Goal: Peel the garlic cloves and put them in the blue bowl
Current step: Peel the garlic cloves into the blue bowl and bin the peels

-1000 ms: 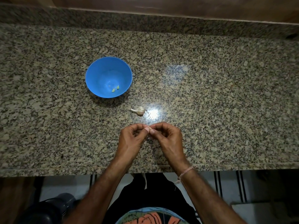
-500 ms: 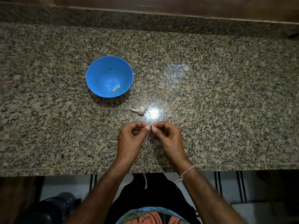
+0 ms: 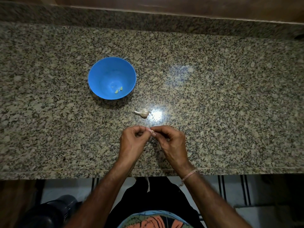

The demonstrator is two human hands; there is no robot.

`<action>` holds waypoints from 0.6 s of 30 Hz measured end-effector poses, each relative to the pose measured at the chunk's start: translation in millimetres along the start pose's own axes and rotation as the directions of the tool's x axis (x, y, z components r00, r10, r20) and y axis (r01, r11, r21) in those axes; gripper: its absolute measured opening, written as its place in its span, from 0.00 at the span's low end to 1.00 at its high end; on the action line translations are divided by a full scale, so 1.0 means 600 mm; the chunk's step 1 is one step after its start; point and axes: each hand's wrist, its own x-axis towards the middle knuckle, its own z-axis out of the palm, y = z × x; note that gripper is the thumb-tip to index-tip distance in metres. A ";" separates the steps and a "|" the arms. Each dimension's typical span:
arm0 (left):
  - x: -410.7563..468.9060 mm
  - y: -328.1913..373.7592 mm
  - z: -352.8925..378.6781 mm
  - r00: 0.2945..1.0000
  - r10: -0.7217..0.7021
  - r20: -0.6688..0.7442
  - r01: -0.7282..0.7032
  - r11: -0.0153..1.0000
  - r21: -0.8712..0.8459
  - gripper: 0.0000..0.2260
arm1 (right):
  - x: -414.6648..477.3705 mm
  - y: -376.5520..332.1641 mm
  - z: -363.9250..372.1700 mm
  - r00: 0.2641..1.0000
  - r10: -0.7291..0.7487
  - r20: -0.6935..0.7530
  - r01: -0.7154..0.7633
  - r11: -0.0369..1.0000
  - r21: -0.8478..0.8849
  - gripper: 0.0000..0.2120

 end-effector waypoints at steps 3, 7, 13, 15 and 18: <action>0.000 0.002 -0.001 1.000 -0.017 0.007 0.017 1.000 -0.008 0.07 | 0.000 -0.002 0.000 1.000 0.000 -0.009 0.000 1.000 0.017 0.07; -0.003 0.010 -0.004 0.998 -0.047 0.029 0.049 0.996 -0.072 0.07 | 0.001 -0.004 -0.001 1.000 -0.010 -0.015 0.010 1.000 0.002 0.07; -0.005 0.011 -0.003 0.998 -0.064 0.027 0.065 0.995 -0.078 0.06 | 0.000 -0.003 0.001 1.000 -0.005 -0.007 0.005 1.000 0.008 0.07; -0.006 0.011 0.000 0.998 -0.057 0.021 0.059 0.995 -0.085 0.07 | 0.000 -0.004 0.002 1.000 0.013 -0.001 -0.013 0.999 0.029 0.07; -0.011 0.015 -0.001 0.998 -0.050 0.023 0.053 0.988 -0.145 0.06 | 0.000 -0.003 -0.001 0.999 0.044 0.001 -0.044 0.998 0.055 0.07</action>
